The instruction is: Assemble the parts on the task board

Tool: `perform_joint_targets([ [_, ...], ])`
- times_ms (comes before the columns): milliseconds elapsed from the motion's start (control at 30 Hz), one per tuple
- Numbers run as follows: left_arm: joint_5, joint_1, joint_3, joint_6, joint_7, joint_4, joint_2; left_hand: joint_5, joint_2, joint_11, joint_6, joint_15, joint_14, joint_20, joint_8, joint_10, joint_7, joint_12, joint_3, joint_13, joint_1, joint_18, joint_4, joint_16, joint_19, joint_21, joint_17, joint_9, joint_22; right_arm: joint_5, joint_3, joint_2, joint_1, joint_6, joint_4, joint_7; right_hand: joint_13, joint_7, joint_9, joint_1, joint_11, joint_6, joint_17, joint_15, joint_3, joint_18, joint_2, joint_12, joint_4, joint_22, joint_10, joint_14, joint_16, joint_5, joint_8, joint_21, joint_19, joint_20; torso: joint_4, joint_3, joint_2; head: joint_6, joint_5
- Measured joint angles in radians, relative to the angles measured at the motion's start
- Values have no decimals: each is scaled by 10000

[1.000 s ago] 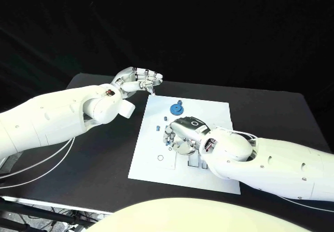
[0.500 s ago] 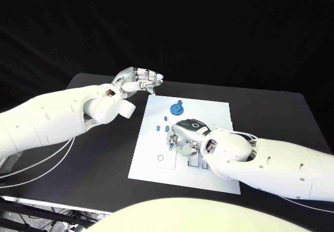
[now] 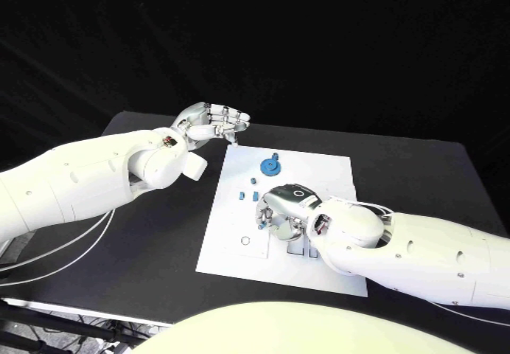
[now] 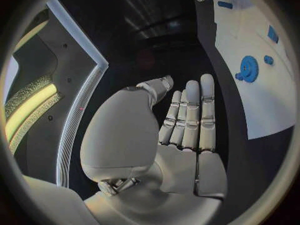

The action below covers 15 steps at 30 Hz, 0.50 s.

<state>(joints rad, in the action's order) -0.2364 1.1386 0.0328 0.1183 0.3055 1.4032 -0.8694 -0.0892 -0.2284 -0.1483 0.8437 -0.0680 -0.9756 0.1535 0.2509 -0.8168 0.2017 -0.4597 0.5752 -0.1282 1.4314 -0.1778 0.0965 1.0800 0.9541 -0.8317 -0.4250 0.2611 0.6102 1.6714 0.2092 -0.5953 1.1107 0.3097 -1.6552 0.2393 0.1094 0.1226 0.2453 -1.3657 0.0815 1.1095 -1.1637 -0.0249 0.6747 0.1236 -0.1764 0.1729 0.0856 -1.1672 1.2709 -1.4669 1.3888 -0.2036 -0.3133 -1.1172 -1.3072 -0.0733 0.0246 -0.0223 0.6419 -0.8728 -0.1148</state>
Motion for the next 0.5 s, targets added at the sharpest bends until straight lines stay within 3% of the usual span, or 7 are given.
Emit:
perform_joint_targets([
  [500, -22, 0, 0, -21, -27, -7, 1, 0, 0, 0, 0, 0, 0, 0, 0, 0, 0, 0, 0, -1, 0, 1, 0, 0, 0, 0, 0, 1, 0, 8, -7, 52, -14, -9, 58, 13, -3, -2, 13, 0, -13, -2, -20, 0, -6, 0, -2, -39, 4, 1, 13, 0, 0, 11, 11, 0, 0, 0, -3, 0, -1, 0, -10],
])
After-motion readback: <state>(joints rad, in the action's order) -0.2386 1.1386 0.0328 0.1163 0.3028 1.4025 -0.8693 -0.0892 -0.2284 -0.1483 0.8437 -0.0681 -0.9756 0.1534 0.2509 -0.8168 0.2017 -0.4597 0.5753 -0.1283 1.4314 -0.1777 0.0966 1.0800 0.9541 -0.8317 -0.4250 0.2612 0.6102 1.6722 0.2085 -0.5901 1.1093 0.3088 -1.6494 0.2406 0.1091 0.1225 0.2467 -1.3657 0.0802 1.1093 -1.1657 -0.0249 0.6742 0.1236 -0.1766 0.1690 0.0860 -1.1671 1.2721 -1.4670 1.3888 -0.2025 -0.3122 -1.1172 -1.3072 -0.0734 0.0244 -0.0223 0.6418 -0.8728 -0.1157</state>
